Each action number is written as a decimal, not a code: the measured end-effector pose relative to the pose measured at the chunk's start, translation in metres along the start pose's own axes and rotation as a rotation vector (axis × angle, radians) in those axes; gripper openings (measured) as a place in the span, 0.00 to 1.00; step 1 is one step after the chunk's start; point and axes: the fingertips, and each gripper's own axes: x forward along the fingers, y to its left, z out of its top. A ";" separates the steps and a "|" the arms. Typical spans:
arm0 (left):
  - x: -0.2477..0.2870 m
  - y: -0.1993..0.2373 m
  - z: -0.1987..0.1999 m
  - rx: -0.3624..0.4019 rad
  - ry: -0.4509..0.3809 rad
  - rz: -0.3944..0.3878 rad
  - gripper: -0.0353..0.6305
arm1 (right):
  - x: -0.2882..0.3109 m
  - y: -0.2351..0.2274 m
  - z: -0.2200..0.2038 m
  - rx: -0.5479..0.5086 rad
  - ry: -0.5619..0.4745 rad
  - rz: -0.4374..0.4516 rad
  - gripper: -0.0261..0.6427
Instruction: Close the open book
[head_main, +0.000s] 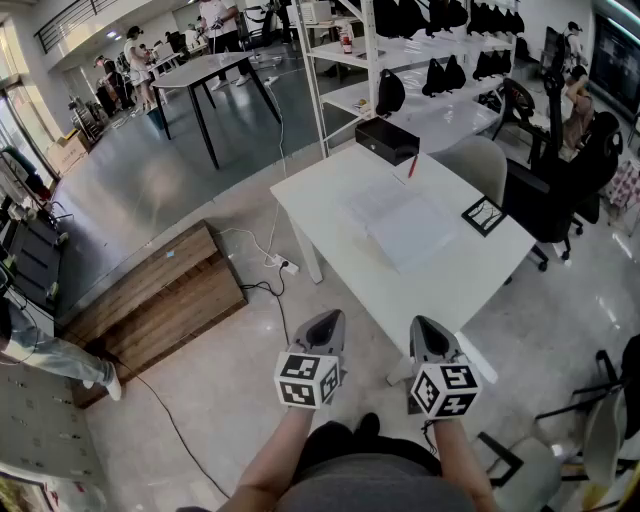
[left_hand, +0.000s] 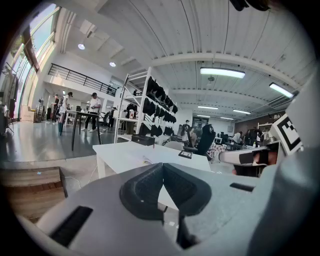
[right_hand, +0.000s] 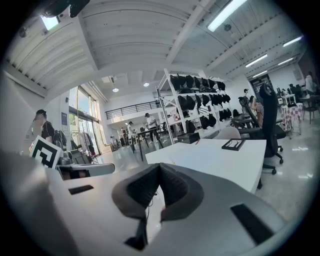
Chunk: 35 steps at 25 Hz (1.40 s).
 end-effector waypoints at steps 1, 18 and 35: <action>-0.001 0.000 0.000 0.000 0.000 0.000 0.06 | -0.001 0.000 -0.001 0.001 0.001 -0.001 0.04; -0.005 0.006 0.003 0.005 -0.012 0.061 0.06 | 0.001 0.002 0.002 0.032 -0.021 0.043 0.05; 0.014 0.033 0.001 -0.012 0.018 0.077 0.06 | 0.032 -0.005 0.005 0.047 -0.002 0.035 0.11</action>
